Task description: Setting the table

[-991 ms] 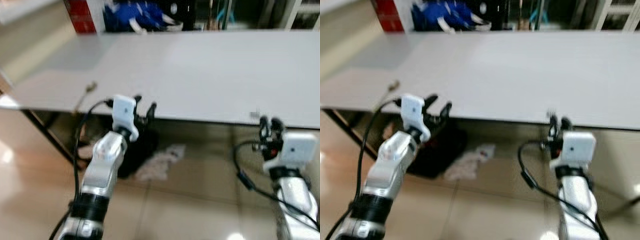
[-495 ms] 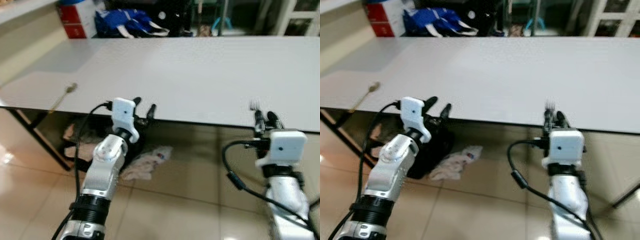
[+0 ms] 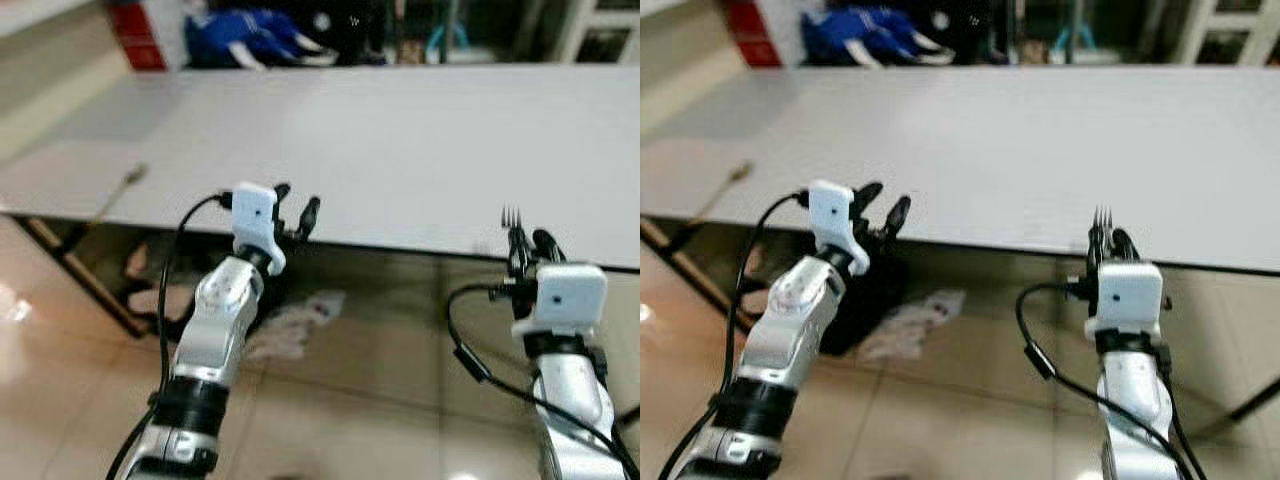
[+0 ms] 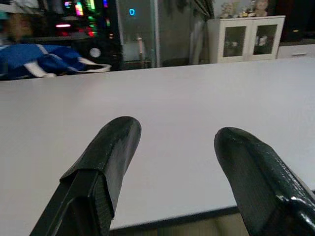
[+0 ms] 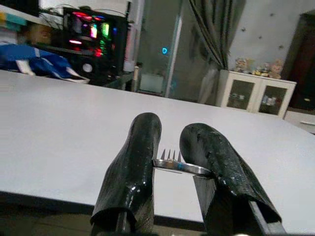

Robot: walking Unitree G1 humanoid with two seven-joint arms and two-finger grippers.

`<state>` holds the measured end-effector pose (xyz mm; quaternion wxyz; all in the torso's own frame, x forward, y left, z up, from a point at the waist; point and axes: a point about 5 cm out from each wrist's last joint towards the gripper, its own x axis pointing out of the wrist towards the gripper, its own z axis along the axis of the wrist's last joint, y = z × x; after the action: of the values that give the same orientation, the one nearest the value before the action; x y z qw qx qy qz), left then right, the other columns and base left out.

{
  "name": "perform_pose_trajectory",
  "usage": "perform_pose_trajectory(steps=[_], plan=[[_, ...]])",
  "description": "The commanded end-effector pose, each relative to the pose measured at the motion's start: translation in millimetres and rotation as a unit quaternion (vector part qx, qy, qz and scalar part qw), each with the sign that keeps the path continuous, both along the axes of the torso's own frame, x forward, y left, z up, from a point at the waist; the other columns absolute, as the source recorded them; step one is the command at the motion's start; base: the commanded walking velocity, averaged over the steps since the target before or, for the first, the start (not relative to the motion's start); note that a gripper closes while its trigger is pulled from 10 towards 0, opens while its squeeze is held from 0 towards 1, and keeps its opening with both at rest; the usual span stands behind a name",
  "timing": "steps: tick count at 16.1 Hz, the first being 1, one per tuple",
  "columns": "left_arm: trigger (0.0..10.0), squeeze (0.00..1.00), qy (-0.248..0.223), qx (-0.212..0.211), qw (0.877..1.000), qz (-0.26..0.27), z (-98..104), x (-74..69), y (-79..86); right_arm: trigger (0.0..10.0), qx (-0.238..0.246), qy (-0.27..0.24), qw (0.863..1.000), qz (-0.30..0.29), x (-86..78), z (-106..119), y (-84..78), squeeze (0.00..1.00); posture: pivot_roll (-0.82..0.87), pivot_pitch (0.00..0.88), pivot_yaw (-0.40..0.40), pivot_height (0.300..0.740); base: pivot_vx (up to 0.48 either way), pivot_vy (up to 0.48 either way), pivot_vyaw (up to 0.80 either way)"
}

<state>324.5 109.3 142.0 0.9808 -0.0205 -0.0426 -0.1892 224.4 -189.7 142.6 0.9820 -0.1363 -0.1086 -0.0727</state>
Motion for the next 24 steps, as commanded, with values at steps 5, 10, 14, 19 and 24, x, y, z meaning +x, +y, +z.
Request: perform_pose_trajectory(steps=[5,10,14,19,24], plan=[[10.0,0.0,0.008,0.017,1.0,0.012,-4,2.3,8.0,10.0,0.005,0.0,1.0,0.003,-1.3,-1,5.7,0.0,-0.09,0.0,0.139,0.74,0.0,0.446,0.0],[10.0,0.0,0.001,0.039,0.999,0.011,-3,4.7,4.8,10.0,0.005,0.003,1.0,0.002,-1.6,-4,7.2,0.0,-0.09,0.0,0.144,0.74,0.242,0.113,0.0],[10.0,0.0,-0.002,0.035,0.999,0.005,-3,4.2,1.3,10.0,0.007,0.004,1.0,0.004,0.6,-5,5.7,0.0,-0.09,0.0,0.142,0.74,0.443,0.0,0.0],[10.0,0.0,-0.004,0.034,0.999,-0.008,-3,3.3,-1.9,10.0,0.007,0.005,1.0,0.005,0.5,-7,7.9,0.0,-0.09,0.0,0.148,0.74,0.475,0.0,0.0],[10.0,0.0,-0.011,0.057,0.997,-0.041,-2,1.0,-12.6,10.0,0.01,0.006,1.0,0.005,0.4,-8,10.4,0.0,-0.09,0.0,0.152,0.74,0.382,0.0,0.0]])
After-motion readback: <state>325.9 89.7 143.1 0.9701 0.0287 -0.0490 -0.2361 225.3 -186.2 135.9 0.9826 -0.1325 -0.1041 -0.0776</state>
